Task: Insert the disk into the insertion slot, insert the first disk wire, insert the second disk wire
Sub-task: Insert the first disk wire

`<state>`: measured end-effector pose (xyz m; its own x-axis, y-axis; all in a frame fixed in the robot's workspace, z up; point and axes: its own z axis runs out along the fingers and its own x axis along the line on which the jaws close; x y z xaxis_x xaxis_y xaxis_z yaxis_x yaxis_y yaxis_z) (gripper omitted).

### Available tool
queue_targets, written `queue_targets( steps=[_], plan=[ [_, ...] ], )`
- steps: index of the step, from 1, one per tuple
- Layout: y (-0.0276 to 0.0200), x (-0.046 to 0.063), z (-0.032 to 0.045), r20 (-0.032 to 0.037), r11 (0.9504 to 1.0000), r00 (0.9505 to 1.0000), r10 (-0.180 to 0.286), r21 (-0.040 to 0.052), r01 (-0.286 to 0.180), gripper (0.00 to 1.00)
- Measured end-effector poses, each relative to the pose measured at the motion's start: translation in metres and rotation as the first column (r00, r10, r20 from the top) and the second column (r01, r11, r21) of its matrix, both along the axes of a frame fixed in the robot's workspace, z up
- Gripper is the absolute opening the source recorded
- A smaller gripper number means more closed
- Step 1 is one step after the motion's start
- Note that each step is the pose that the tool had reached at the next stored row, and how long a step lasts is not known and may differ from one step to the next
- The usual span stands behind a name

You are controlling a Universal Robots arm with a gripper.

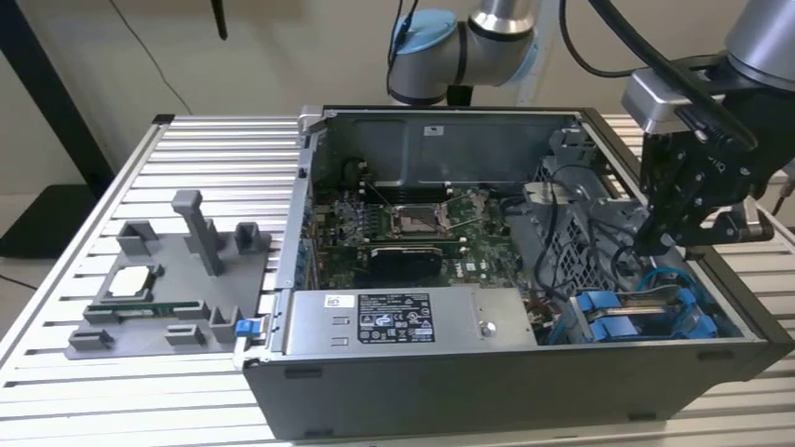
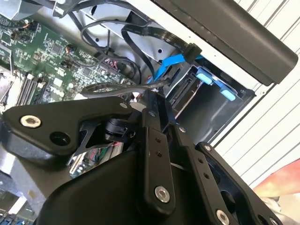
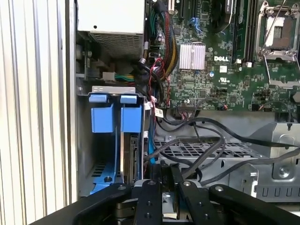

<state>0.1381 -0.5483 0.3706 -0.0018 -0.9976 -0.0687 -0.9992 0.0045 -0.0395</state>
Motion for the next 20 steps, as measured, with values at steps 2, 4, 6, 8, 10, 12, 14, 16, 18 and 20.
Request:
queue_targets(
  steps=[2, 4, 6, 8, 10, 12, 14, 16, 18, 20],
  plan=[
    [0.0000, 0.0007, -0.0020, -0.0015, 1.0000, 1.0000, -0.005, -0.0014, 0.005, 0.00],
    [0.0000, 0.0015, -0.0036, -0.0049, 1.0000, 0.9999, -0.010, -0.0020, 0.010, 0.00],
    [-0.0002, 0.0024, -0.0047, -0.0094, 0.9999, 0.9999, -0.014, -0.0032, 0.014, 0.00],
    [-0.0005, 0.0032, -0.0054, -0.0133, 0.9998, 0.9998, -0.017, -0.0048, 0.017, 0.00],
    [-0.0009, 0.0041, -0.0062, -0.0165, 0.9998, 0.9997, -0.020, -0.0057, 0.020, 0.00],
    [-0.0016, 0.0054, -0.0067, -0.0197, 0.9997, 0.9996, -0.022, -0.0069, 0.022, 0.00],
    [-0.0024, 0.0069, -0.0072, -0.0233, 0.9997, 0.9995, -0.023, -0.0081, 0.023, 0.00],
    [-0.0032, 0.0088, -0.0076, -0.0271, 0.9997, 0.9993, -0.025, -0.0093, 0.024, 0.00],
    [-0.0034, 0.0098, -0.0077, -0.0306, 0.9996, 0.9992, -0.025, -0.0095, 0.025, 0.00],
    [-0.0034, 0.0098, -0.0077, -0.0307, 0.9996, 0.9992, -0.026, -0.0095, 0.025, 0.00]
  ],
)
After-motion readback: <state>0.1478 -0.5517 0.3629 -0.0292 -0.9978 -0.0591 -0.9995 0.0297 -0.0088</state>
